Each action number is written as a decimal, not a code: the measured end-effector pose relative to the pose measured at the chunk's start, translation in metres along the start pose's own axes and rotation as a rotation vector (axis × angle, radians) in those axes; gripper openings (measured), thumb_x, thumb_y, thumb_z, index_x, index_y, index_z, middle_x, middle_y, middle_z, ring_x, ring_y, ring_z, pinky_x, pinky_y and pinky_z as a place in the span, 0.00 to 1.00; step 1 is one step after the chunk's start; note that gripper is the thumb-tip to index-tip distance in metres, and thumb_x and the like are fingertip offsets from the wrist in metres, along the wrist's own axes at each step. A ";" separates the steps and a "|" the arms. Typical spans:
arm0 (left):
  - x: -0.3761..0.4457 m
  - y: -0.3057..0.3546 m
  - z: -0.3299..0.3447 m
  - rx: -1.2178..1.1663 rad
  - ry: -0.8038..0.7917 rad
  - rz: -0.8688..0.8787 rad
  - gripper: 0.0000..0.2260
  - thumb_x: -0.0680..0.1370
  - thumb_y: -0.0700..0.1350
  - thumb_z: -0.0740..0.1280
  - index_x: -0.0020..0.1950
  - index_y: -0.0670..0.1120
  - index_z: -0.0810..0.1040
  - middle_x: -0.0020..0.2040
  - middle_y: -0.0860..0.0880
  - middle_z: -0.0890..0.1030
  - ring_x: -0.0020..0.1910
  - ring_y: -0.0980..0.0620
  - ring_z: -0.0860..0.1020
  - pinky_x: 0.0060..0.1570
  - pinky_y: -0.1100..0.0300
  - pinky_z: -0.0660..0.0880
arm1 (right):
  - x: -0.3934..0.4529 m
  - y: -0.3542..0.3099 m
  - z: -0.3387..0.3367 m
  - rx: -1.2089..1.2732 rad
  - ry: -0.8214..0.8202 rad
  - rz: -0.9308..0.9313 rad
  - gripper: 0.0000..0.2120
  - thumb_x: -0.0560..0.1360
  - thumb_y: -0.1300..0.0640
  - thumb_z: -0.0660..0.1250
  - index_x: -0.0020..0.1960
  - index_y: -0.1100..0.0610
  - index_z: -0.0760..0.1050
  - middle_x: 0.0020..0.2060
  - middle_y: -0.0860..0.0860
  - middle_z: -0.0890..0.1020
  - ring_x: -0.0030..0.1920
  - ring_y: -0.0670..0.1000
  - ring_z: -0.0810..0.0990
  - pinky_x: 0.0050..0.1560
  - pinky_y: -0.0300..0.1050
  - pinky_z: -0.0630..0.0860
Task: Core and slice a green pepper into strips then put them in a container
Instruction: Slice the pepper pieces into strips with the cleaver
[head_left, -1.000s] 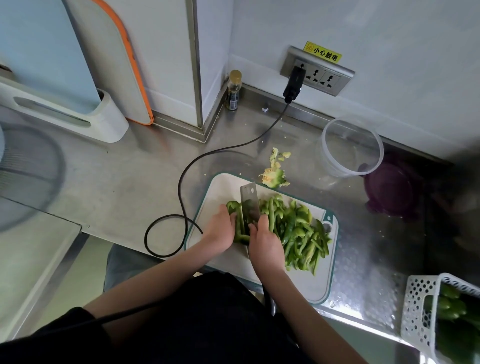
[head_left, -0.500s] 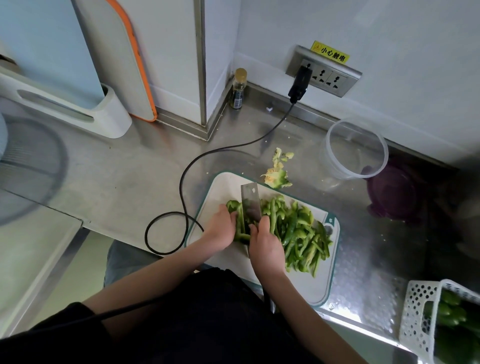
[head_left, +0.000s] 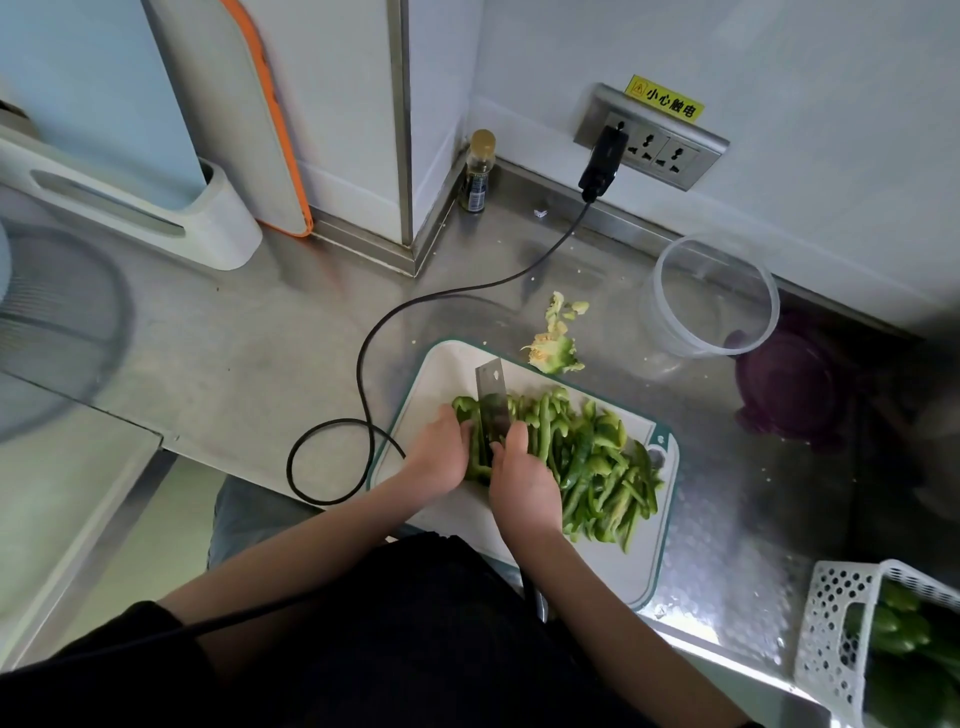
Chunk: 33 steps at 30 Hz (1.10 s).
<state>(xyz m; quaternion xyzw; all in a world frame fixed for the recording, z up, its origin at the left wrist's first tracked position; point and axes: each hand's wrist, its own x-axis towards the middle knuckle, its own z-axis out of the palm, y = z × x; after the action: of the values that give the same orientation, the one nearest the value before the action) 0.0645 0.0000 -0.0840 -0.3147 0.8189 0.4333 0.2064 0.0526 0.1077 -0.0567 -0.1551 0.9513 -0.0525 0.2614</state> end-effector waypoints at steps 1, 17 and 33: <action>0.000 0.000 -0.001 -0.008 -0.005 -0.003 0.11 0.83 0.46 0.52 0.55 0.38 0.66 0.50 0.38 0.78 0.44 0.43 0.75 0.41 0.54 0.67 | 0.001 -0.003 0.000 -0.008 -0.013 0.000 0.15 0.83 0.56 0.51 0.68 0.59 0.57 0.30 0.50 0.73 0.36 0.56 0.81 0.29 0.46 0.72; -0.002 0.004 -0.001 -0.065 0.059 -0.048 0.11 0.82 0.46 0.55 0.55 0.39 0.70 0.50 0.42 0.77 0.46 0.45 0.76 0.43 0.54 0.69 | 0.003 -0.007 0.001 0.055 0.030 0.012 0.15 0.82 0.59 0.52 0.68 0.58 0.56 0.40 0.57 0.81 0.37 0.58 0.80 0.35 0.50 0.75; 0.005 -0.003 -0.043 -0.053 -0.041 -0.002 0.13 0.82 0.50 0.54 0.53 0.40 0.67 0.48 0.36 0.76 0.40 0.37 0.78 0.41 0.46 0.77 | 0.005 0.009 -0.012 0.167 0.018 0.039 0.12 0.83 0.52 0.51 0.61 0.59 0.61 0.44 0.59 0.81 0.42 0.60 0.80 0.37 0.49 0.72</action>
<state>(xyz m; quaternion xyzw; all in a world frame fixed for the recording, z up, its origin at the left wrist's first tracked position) 0.0596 -0.0386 -0.0658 -0.3119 0.8023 0.4610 0.2154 0.0398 0.1151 -0.0509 -0.1136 0.9487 -0.1280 0.2658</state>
